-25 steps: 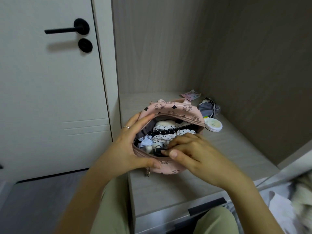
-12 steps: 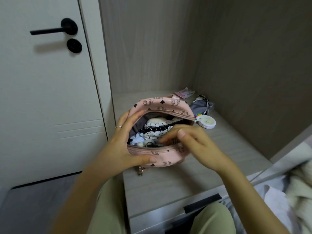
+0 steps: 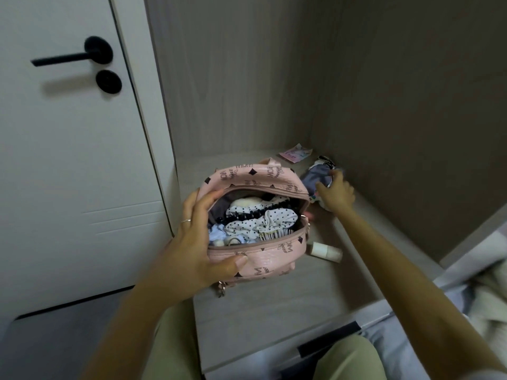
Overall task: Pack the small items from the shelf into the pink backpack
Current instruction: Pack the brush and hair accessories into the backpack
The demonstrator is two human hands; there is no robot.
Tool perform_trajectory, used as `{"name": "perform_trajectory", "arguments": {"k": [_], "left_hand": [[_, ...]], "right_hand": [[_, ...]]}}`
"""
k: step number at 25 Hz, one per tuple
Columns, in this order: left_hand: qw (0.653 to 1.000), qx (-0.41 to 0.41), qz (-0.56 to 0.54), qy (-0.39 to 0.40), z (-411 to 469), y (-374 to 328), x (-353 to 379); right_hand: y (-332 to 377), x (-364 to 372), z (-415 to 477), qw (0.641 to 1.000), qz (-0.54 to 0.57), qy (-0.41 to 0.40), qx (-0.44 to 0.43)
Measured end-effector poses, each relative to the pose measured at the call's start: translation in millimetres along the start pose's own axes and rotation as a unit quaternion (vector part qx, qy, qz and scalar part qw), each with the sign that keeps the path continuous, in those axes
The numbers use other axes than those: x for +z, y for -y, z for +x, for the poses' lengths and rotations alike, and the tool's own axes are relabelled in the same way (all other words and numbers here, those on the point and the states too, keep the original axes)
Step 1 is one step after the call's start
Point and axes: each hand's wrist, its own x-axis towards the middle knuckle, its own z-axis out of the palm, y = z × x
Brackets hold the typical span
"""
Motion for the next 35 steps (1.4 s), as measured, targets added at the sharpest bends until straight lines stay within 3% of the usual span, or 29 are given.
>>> {"name": "perform_trajectory", "arguments": {"k": [3,7,9,14,17,19,23,28,30,33,35], "left_hand": [[1.0,-0.003,-0.005,-0.001,-0.1,0.8,-2.0],[1.0,-0.005,0.0,0.0,-0.8,3.0,-1.4],[1.0,-0.006,-0.001,0.0,-0.8,3.0,-1.5],[1.0,-0.001,-0.003,0.0,1.9,3.0,-3.0],[1.0,0.001,-0.005,-0.003,1.4,4.5,-2.1],[1.0,0.005,-0.01,-0.006,1.9,4.8,-1.2],[0.999,0.019,-0.04,-0.029,5.3,5.1,-0.5],[0.998,0.014,-0.052,-0.043,4.9,8.0,1.3],[0.998,0.016,-0.046,-0.049,7.2,5.7,-0.4],[0.998,0.015,-0.052,-0.041,7.8,6.0,-2.3],[0.997,0.027,-0.052,-0.042,5.5,6.8,-1.6]], "right_hand": [[15.1,12.2,19.8,0.998,0.028,0.019,0.058],[20.5,24.3,35.2,0.986,0.095,-0.023,0.132],[19.8,27.6,38.5,0.982,0.141,-0.025,0.122],[26.8,19.6,19.2,0.982,0.173,-0.047,-0.055],[51.8,-13.6,-8.6,0.944,0.266,-0.084,-0.175],[70.9,-47.0,-33.8,0.906,0.34,-0.051,-0.247],[97.9,-99.4,-107.0,0.835,0.389,0.126,-0.369],[96.6,-120.7,-156.9,0.801,0.392,0.12,-0.436],[95.9,-125.2,-164.7,0.81,0.357,0.147,-0.442],[93.2,-115.1,-168.6,0.847,0.126,0.174,-0.486],[91.6,-102.1,-173.2,0.854,-0.004,0.143,-0.499]]}}
